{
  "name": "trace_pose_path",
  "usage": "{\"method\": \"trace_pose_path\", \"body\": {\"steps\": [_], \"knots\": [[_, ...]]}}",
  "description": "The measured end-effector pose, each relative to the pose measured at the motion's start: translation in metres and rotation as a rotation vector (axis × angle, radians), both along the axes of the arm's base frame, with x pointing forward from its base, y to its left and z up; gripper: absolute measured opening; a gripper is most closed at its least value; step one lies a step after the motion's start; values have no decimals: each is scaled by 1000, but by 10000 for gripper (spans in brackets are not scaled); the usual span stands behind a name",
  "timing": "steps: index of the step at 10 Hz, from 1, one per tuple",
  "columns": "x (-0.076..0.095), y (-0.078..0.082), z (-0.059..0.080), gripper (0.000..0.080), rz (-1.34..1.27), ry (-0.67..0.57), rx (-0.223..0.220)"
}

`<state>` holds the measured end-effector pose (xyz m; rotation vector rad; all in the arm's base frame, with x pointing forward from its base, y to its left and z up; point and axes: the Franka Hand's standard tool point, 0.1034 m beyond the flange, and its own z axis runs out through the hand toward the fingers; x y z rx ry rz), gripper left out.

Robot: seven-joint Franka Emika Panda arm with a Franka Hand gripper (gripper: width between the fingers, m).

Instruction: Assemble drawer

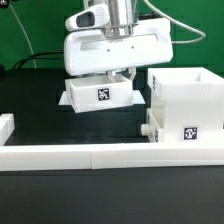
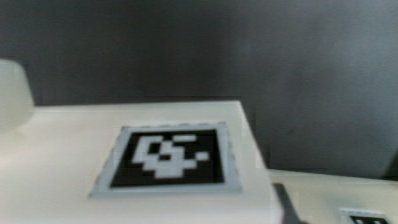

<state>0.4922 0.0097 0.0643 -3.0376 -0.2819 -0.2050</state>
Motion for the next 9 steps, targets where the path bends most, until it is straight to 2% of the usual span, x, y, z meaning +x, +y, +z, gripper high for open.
{"method": "trace_pose_path", "body": {"steps": [3,4,5,6,9], "knots": [[-1,-2,-2,41,81,-5,-11],[-2,-6,-3,41,186,-13,-26],[-10,-22,-10,41,335,-19,-49],[-9,-28,-10,41,425,-13,-57],[8,-34,-8,41,759,-27,-105]]}}
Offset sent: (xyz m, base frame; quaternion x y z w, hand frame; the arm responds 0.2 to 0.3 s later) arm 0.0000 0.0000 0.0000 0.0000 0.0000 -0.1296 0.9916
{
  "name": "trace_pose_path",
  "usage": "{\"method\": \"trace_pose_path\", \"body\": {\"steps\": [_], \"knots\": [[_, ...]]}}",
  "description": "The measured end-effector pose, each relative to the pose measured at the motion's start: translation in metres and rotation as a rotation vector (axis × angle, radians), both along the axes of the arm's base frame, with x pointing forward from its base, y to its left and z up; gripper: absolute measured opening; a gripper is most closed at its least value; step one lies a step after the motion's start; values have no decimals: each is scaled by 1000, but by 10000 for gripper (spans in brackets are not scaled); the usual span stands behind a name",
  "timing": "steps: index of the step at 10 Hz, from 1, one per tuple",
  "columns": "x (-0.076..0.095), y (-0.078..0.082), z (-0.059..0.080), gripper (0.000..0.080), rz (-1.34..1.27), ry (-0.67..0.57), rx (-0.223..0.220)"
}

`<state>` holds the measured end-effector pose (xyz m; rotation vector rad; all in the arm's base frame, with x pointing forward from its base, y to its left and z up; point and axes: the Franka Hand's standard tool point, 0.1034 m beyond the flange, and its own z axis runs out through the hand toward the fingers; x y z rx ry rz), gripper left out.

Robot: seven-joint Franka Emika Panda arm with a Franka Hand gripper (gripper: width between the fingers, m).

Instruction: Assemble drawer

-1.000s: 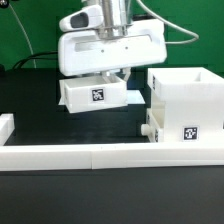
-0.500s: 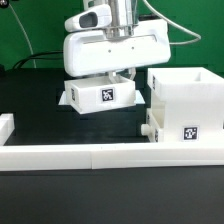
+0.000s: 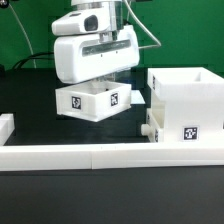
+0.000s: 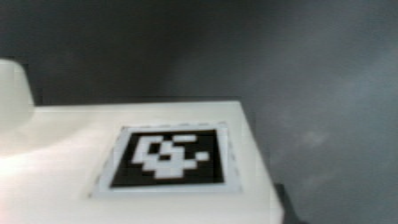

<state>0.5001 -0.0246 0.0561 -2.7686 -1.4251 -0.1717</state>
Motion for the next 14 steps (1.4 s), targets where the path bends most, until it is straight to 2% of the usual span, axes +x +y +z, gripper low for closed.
{"method": "trace_pose_path", "body": {"steps": [6,8,10,14], "knots": [[3,-3,1,41,361,-21,-53],[8,-2,4,41,517,-20,-82],[18,0,7,41,574,-22,-95],[26,3,7,42,573,-22,-92]]}}
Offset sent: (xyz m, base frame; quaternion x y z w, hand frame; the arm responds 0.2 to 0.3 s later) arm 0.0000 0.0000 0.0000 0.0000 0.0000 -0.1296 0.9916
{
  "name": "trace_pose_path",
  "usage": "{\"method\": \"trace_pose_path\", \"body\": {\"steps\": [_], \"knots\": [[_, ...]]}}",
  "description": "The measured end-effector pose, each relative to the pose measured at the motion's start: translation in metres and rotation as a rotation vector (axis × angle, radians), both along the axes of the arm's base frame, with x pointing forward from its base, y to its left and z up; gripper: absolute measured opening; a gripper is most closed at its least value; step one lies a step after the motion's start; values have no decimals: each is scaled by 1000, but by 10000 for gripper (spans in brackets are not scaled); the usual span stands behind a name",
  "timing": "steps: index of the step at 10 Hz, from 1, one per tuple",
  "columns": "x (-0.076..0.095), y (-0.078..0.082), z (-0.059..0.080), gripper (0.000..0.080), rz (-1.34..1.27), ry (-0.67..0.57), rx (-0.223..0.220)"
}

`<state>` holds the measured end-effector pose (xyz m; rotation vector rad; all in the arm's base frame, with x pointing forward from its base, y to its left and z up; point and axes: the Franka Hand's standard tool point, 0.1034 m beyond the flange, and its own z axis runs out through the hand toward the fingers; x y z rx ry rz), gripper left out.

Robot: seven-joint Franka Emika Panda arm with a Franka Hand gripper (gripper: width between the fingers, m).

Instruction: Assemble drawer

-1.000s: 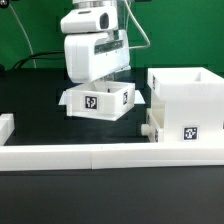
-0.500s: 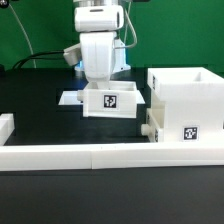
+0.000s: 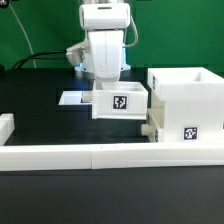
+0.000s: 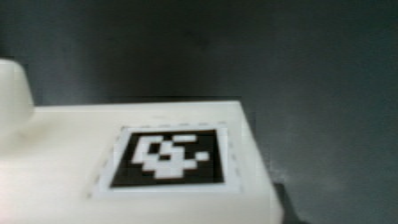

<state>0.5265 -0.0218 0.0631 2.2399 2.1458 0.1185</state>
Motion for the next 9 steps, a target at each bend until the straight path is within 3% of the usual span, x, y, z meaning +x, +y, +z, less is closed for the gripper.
{"method": "trace_pose_path", "body": {"steps": [4,9], "knots": [[-7,0,-2,42,5,80,-5],[-3,1,-4,42,12,87,-3]]}}
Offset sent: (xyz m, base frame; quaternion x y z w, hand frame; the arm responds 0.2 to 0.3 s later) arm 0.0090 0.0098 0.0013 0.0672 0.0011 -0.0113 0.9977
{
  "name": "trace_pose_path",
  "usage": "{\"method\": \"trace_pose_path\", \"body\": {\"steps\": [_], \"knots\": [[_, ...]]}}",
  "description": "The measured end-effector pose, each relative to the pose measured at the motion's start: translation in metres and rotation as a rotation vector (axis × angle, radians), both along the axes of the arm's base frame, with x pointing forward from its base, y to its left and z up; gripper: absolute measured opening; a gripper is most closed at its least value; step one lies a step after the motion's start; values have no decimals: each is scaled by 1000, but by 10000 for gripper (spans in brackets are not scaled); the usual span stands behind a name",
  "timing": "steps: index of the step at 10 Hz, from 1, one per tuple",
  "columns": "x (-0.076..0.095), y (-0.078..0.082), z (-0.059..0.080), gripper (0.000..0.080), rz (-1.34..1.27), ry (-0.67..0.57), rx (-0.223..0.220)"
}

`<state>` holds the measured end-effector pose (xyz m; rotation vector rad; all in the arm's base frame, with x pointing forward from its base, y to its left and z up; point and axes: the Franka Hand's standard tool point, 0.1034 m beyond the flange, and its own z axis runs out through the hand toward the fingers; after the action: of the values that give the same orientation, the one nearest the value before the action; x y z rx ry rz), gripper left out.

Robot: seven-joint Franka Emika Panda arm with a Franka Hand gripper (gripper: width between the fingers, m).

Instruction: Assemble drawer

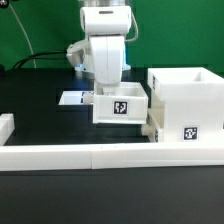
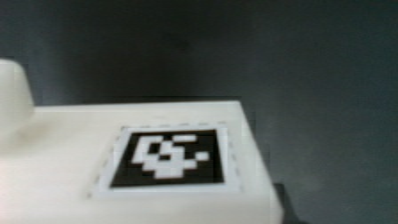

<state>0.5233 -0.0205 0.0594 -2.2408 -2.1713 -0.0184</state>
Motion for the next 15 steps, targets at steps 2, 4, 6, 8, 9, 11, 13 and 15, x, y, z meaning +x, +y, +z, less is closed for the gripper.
{"method": "trace_pose_path", "body": {"steps": [2,4,6,8,9,11,13,15], "knots": [[6,6,0,42,1,0,5],[10,11,0,42,5,-3,9],[11,11,0,42,-3,-17,10],[11,11,0,42,-3,-17,10],[11,12,0,42,-3,-15,10],[12,15,1,42,1,-15,10],[13,16,1,42,1,-13,10],[12,16,0,42,-4,-17,11]]}}
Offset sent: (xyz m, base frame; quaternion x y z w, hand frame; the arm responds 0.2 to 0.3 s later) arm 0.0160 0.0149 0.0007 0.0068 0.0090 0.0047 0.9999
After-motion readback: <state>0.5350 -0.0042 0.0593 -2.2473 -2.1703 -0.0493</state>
